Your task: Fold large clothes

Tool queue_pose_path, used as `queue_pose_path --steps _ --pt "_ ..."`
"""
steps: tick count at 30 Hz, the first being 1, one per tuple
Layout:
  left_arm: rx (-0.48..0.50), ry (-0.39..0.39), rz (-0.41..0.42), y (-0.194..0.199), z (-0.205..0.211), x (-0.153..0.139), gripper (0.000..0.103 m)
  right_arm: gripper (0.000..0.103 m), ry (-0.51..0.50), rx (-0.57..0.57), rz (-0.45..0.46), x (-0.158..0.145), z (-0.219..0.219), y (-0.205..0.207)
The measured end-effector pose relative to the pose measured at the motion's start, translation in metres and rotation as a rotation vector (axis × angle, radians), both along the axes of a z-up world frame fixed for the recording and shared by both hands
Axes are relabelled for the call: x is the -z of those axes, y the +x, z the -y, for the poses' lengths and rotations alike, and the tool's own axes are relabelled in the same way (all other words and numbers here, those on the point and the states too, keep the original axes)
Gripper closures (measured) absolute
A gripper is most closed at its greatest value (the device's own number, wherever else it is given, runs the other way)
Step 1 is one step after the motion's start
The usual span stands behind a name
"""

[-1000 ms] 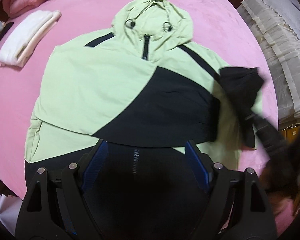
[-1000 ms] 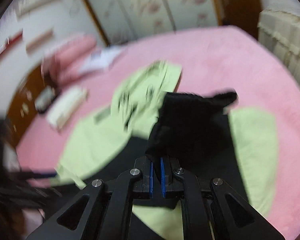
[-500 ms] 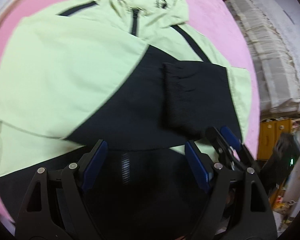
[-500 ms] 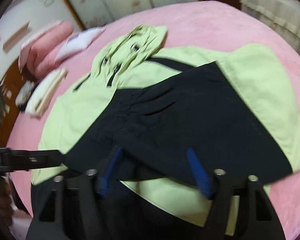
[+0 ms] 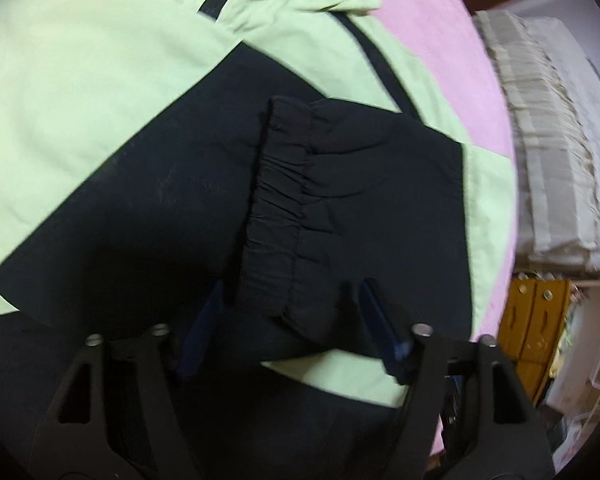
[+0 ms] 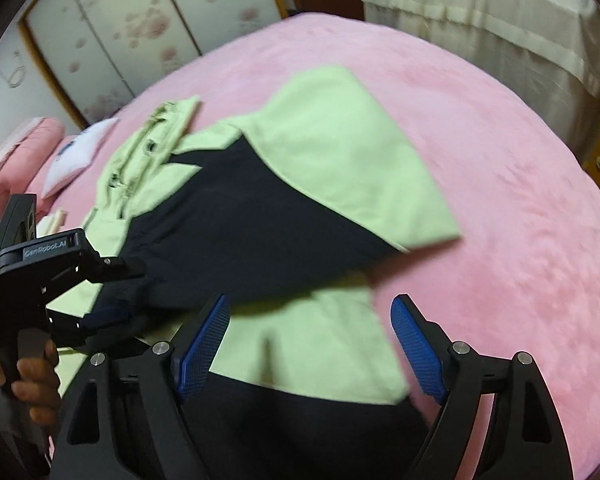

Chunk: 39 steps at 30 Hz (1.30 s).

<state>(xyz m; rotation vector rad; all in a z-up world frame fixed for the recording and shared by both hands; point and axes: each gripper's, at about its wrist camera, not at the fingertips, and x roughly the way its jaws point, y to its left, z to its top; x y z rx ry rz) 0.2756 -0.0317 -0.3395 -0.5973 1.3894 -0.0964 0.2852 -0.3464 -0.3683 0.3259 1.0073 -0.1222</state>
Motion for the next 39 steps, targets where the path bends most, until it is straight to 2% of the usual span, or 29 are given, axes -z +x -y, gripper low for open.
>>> queue_pose_path --steps 3,6,8,12,16,19,22,27,32,34,36,39 --pt "-0.015 0.061 0.008 0.005 0.013 0.002 0.041 0.019 0.006 0.004 -0.049 0.011 0.019 -0.007" --pt "0.034 0.166 0.043 0.015 0.037 -0.003 0.045 0.019 0.028 -0.021 -0.086 0.026 0.032 -0.006" --pt "0.051 0.209 0.055 0.019 0.052 -0.004 0.060 0.019 0.040 -0.042 -0.103 0.035 0.036 -0.002" --pt "-0.007 0.221 0.063 0.025 0.065 -0.008 0.070 0.018 0.039 -0.082 -0.097 0.048 0.038 0.009" --pt "-0.058 0.249 0.179 0.035 0.079 -0.038 0.073 0.018 0.051 -0.107 -0.081 0.051 0.042 0.020" --pt "-0.062 0.225 0.270 0.048 0.093 -0.069 0.074 0.017 0.082 -0.095 -0.082 0.056 0.049 0.029" --pt "-0.091 0.179 0.374 0.057 0.086 -0.107 0.075 0.017 0.108 -0.077 -0.073 0.058 0.055 0.037" --pt "-0.157 0.167 0.564 0.068 0.060 -0.180 0.075 0.017 0.095 -0.085 -0.055 0.056 0.056 0.044" --pt "-0.237 0.255 0.703 0.060 0.010 -0.237 0.075 0.017 0.056 -0.128 -0.035 0.057 0.052 0.050" --pt "-0.269 0.321 0.713 0.057 -0.012 -0.246 0.075 0.018 0.044 -0.137 -0.029 0.057 0.052 0.052" --pt "-0.294 0.389 0.689 0.051 -0.032 -0.242 0.075 0.023 0.030 -0.141 -0.025 0.057 0.052 0.050" --pt "-0.283 0.482 0.566 0.044 -0.058 -0.207 0.075 0.034 -0.002 -0.161 -0.001 0.055 0.052 0.044"
